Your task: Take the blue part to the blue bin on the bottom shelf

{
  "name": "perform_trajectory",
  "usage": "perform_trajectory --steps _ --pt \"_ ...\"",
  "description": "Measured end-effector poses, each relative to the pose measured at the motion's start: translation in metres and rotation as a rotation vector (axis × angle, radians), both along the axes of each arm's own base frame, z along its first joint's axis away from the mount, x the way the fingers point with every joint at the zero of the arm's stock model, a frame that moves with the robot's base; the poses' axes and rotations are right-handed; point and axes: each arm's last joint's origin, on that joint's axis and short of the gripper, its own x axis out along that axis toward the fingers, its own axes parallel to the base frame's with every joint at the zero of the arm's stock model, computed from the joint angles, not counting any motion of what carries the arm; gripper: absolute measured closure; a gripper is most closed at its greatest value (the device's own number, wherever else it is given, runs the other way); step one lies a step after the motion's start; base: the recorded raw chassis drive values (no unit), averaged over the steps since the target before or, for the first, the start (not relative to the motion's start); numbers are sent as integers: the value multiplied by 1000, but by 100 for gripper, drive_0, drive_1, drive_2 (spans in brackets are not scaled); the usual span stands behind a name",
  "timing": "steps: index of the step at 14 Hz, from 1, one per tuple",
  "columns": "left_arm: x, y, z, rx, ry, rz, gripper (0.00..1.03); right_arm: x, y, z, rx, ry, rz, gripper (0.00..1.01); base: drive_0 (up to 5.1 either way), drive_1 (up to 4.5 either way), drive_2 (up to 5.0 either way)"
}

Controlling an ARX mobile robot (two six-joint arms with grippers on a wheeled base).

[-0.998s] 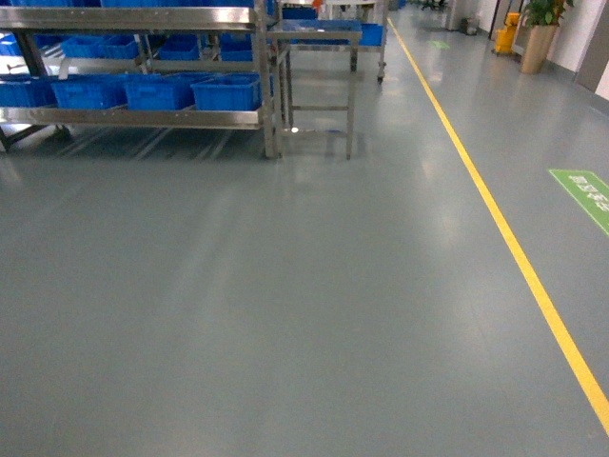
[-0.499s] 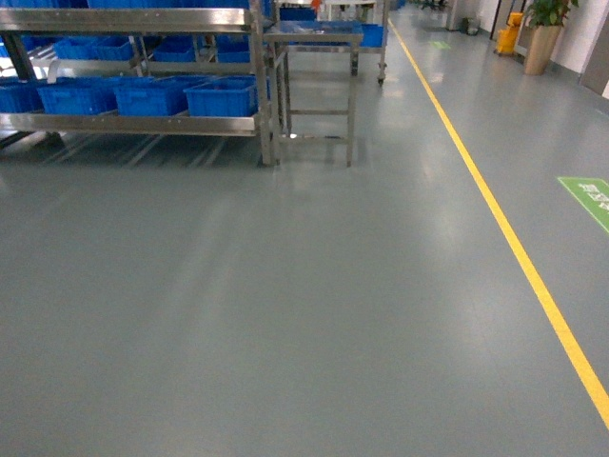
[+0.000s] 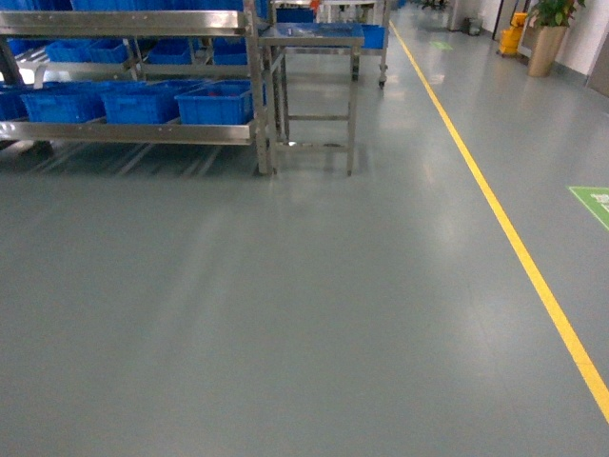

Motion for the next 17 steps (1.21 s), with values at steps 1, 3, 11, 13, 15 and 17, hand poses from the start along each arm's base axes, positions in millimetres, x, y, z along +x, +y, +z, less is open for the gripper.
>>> perform_trajectory --steps 1,3,11,13,15,17 --pt "0 0 0 0 0 0 60 0 0 0 0 2 0 3 6 424 -412" --pt "0 0 0 0 1 0 60 0 0 0 0 2 0 3 -6 412 -424" --pt "0 0 -1 1 4 -1 60 0 0 0 0 1 0 3 6 424 -412" --pt "0 0 0 1 2 3 60 0 0 0 0 -1 1 3 4 422 -415" --pt "0 0 0 1 2 0 60 0 0 0 0 -3 0 3 -5 413 -423" --pt "0 0 0 0 2 1 60 0 0 0 0 2 0 3 10 428 -408"
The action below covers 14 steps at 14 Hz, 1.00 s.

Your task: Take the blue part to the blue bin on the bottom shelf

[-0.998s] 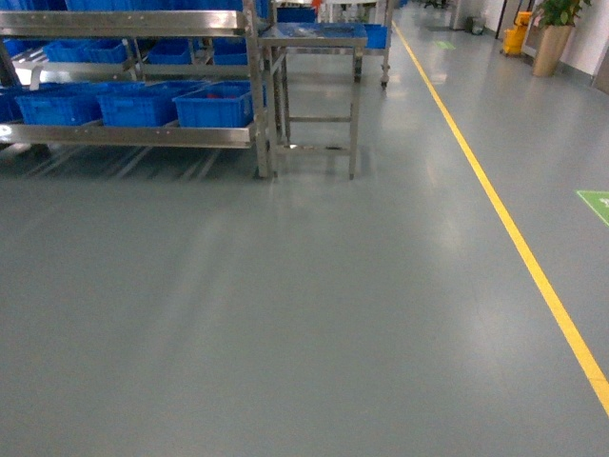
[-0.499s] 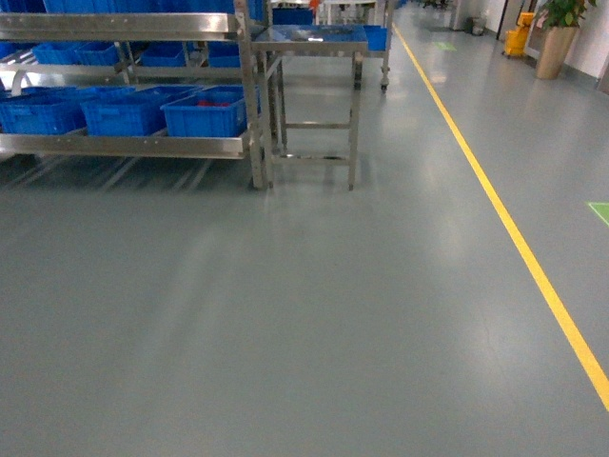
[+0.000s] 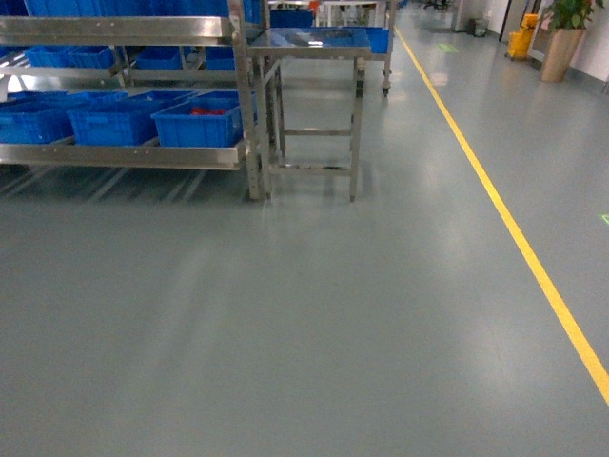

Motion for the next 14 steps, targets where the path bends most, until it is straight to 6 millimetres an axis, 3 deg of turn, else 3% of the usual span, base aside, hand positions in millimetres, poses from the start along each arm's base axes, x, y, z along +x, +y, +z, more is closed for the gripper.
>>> perform_trajectory --steps 14 --pt "0 0 0 0 2 0 60 0 0 0 0 -4 0 3 2 421 -416"
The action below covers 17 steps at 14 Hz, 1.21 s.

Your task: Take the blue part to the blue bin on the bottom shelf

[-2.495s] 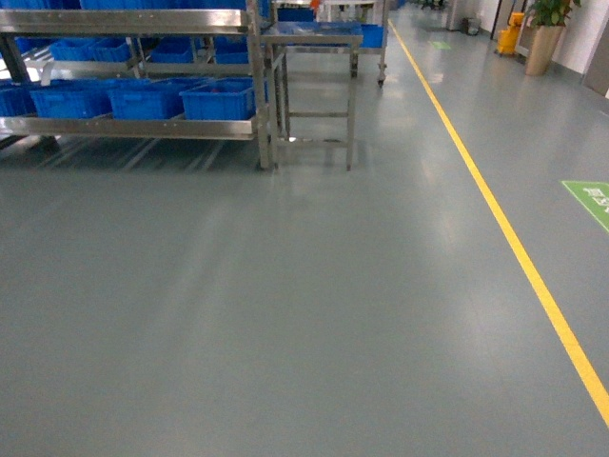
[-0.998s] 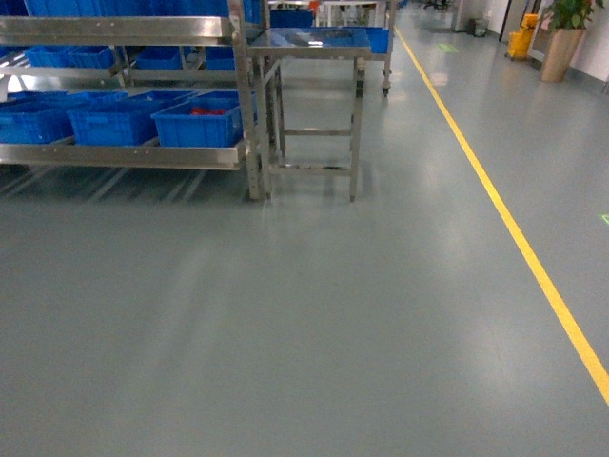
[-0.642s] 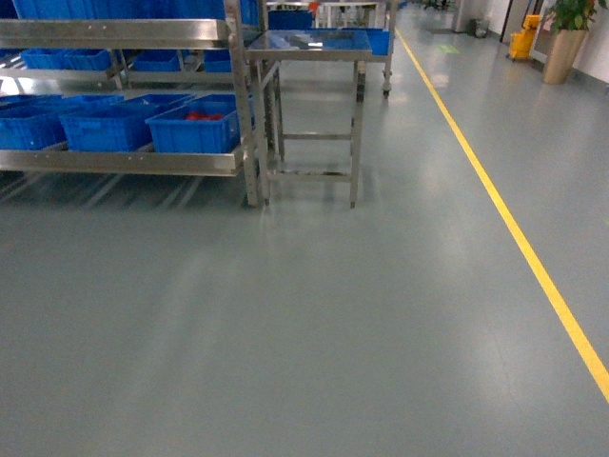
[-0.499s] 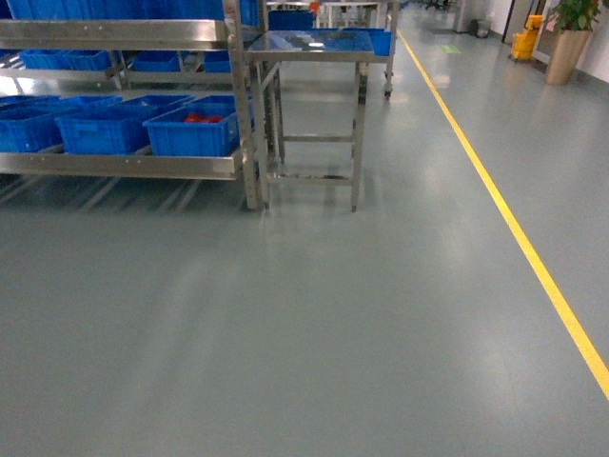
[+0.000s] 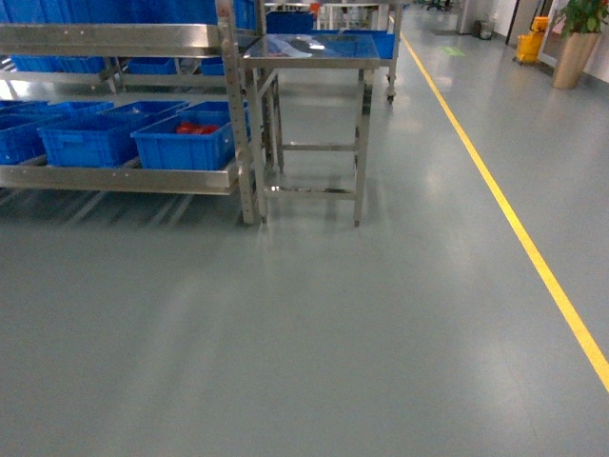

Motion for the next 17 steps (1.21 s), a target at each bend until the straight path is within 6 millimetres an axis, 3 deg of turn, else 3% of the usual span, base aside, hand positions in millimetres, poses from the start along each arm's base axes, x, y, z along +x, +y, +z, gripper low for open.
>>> perform_trajectory --steps 17 --pt "0 0 0 -2 0 0 60 0 0 0 0 5 0 3 -3 416 -423"
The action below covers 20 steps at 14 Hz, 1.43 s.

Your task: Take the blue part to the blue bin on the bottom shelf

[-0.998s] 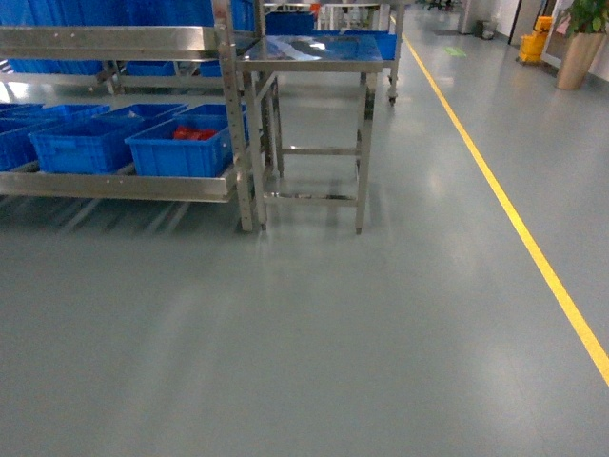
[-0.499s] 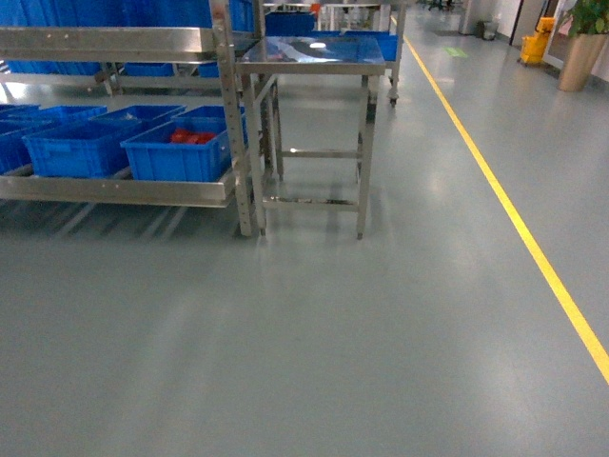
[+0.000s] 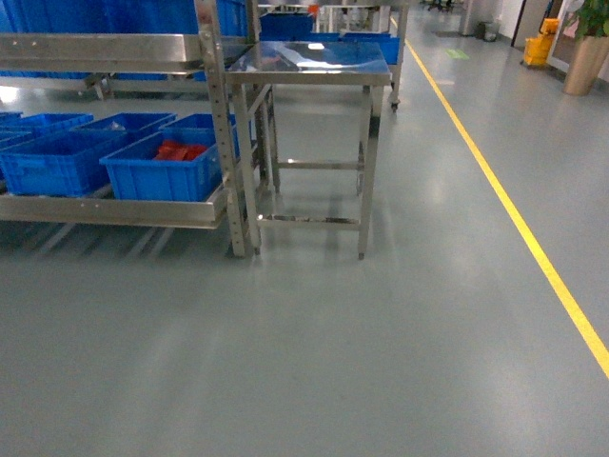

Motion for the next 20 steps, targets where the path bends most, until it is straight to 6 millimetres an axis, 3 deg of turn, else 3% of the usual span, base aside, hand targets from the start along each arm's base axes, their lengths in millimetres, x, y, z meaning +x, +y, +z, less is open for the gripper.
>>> perform_trajectory --steps 20 --pt "0 0 0 -5 -3 1 60 0 0 0 0 -4 0 3 4 424 -415"
